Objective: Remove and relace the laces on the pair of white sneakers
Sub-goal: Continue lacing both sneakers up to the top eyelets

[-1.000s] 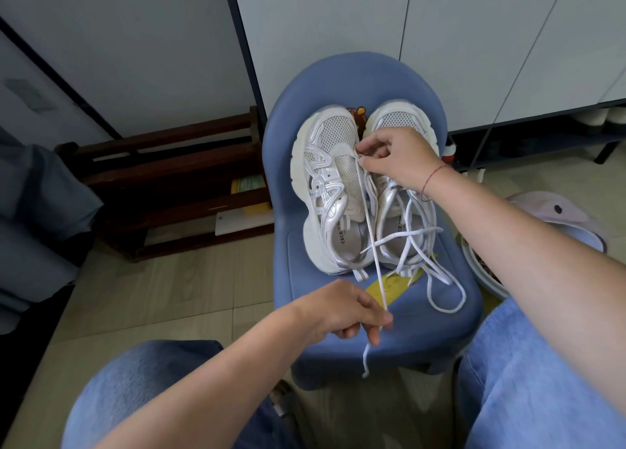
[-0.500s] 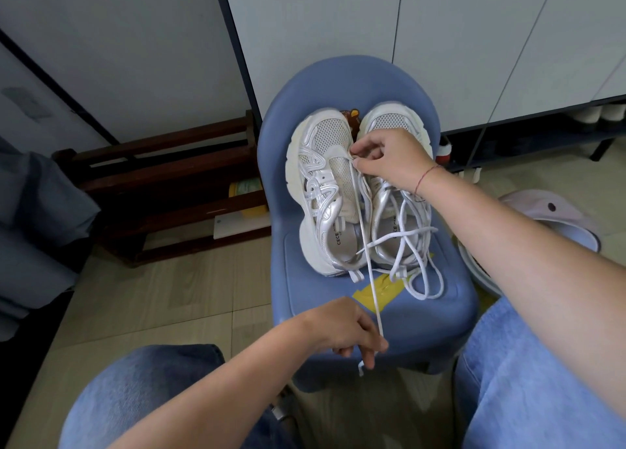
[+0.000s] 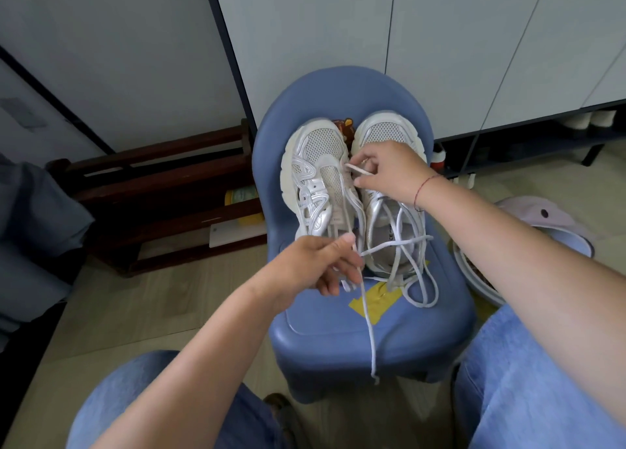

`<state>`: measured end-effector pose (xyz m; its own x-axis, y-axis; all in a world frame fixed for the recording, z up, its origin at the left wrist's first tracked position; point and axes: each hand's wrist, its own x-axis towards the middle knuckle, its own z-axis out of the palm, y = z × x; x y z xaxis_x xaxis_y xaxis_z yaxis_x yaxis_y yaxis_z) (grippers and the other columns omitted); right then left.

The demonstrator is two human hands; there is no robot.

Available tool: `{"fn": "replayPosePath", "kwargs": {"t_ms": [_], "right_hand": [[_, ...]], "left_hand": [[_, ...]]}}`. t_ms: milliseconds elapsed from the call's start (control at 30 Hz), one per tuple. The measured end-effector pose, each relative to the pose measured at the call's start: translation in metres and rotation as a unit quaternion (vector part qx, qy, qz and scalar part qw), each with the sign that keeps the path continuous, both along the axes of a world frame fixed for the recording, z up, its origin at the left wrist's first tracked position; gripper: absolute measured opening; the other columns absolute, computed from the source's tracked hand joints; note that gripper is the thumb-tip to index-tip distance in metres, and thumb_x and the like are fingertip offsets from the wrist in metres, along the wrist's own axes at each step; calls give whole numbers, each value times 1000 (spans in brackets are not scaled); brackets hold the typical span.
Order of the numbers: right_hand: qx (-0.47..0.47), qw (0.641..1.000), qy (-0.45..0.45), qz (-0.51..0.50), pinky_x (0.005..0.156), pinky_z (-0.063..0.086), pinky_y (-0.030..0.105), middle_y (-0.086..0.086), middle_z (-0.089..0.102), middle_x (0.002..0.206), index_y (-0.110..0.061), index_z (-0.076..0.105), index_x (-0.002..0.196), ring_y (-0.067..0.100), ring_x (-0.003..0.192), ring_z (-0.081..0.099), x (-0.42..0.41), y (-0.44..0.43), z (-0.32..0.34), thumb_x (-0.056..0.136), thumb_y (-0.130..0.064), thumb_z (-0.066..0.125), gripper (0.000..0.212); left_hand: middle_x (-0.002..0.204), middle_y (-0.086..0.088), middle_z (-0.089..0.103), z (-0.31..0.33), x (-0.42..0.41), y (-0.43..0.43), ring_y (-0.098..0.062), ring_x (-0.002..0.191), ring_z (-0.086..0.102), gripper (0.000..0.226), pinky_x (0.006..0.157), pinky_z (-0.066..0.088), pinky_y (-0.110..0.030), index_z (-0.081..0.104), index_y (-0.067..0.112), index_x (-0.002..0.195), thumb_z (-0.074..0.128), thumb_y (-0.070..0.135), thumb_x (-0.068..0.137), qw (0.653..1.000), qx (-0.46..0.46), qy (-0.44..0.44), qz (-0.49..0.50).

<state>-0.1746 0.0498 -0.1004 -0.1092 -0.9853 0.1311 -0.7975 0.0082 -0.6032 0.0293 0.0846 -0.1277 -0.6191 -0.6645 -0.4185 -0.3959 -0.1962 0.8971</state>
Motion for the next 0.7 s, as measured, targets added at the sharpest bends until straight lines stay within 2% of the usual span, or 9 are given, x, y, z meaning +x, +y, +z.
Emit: {"fn": "replayPosePath", "kwargs": {"t_ms": [67,167,233,267,333,433,533,600,700], "right_hand": [[22,999,-15,-20,67,45,26,-1,62,72,-13,72,97,13,68,55,-2,5,7,81,-15,72,16],[99,989,-112,-20,54,43,22,14,68,72,-8,73,92,15,54,51,-5,21,23,84,-18,70,14],[149,957,-246,33,41,26,16,24,60,72,-1,70,97,11,39,36,-4,37,35,88,-16,65,18],[166,932,-316,63,39,22,13,20,55,72,1,68,100,6,35,31,-3,44,40,89,-14,62,20],[187,891,-399,110,39,26,10,11,49,69,-1,66,96,0,35,33,2,54,45,91,-14,56,17],[177,881,-425,104,41,37,13,5,54,62,-6,66,89,1,37,41,7,60,46,90,-16,57,14],[82,886,-456,-6,41,39,11,1,67,66,-10,67,85,0,40,44,-4,55,43,93,-15,56,15],[9,850,-520,-84,42,38,11,1,68,64,-7,65,82,1,41,44,-19,49,41,95,-13,53,19],[-29,785,-592,-180,45,40,10,1,66,56,-3,61,82,2,46,47,-41,41,36,97,-10,49,20]], "left_hand": [[74,-7,72,8,-3,-6,-14,53,59,39,53,49,-19,69,6,91,46,36,101,996,11,79,49],[95,-12,75,14,-8,-14,-19,86,71,38,81,57,-26,69,6,101,50,38,94,978,19,184,94],[115,-11,72,17,-15,-14,-21,109,68,48,97,53,-30,66,8,115,51,44,87,970,27,226,87],[121,-11,70,19,-19,-12,-21,116,65,53,102,51,-31,64,8,121,50,45,87,967,38,241,70],[124,-11,67,21,-29,-6,-22,120,62,55,107,47,-32,59,5,128,50,47,94,962,64,265,24],[100,-6,71,22,-36,-2,-20,98,70,45,105,49,-36,62,2,116,52,41,96,962,71,264,6],[60,2,54,24,-32,-5,-11,54,53,30,81,59,-32,63,3,95,47,28,101,967,54,244,42],[53,5,39,24,-26,-10,-8,45,37,31,66,55,-25,63,8,85,43,23,104,970,40,230,62],[53,7,29,23,-15,-18,-6,43,29,31,57,47,-21,62,12,81,44,25,103,974,25,215,72]]}}
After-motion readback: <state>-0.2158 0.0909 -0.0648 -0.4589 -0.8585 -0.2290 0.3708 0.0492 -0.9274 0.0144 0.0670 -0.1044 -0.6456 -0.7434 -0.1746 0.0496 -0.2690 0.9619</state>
